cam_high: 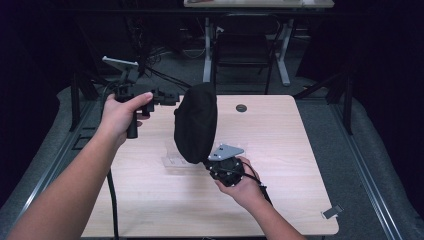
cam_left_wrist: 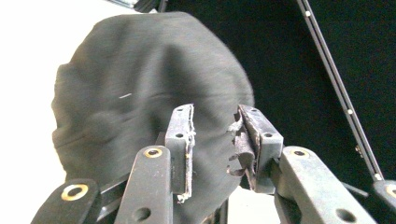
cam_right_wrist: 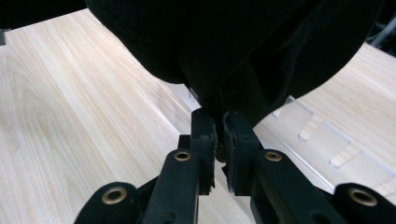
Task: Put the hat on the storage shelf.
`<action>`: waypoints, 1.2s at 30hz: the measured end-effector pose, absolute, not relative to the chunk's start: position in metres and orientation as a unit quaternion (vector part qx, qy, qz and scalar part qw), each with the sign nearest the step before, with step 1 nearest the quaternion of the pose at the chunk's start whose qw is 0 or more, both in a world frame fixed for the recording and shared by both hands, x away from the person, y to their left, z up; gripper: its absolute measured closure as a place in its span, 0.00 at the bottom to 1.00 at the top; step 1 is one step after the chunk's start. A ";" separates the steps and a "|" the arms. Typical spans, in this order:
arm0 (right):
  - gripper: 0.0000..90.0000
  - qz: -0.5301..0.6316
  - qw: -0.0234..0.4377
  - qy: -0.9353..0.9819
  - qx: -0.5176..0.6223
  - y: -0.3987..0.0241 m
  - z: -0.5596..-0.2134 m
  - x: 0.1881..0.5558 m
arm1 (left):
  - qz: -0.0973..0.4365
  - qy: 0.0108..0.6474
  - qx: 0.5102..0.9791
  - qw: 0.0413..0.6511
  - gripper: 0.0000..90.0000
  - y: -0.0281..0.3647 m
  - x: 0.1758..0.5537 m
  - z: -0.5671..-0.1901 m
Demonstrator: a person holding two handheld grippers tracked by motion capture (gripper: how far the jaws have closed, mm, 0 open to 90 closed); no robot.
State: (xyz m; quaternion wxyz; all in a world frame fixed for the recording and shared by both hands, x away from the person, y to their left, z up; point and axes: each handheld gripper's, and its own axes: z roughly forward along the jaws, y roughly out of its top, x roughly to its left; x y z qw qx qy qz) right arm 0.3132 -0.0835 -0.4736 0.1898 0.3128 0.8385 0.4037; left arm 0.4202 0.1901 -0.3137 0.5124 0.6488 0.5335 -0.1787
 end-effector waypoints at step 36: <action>0.73 0.389 0.179 0.823 0.373 -0.145 -0.505 0.294 | 0.024 0.568 0.731 0.378 0.64 0.257 0.385 -0.392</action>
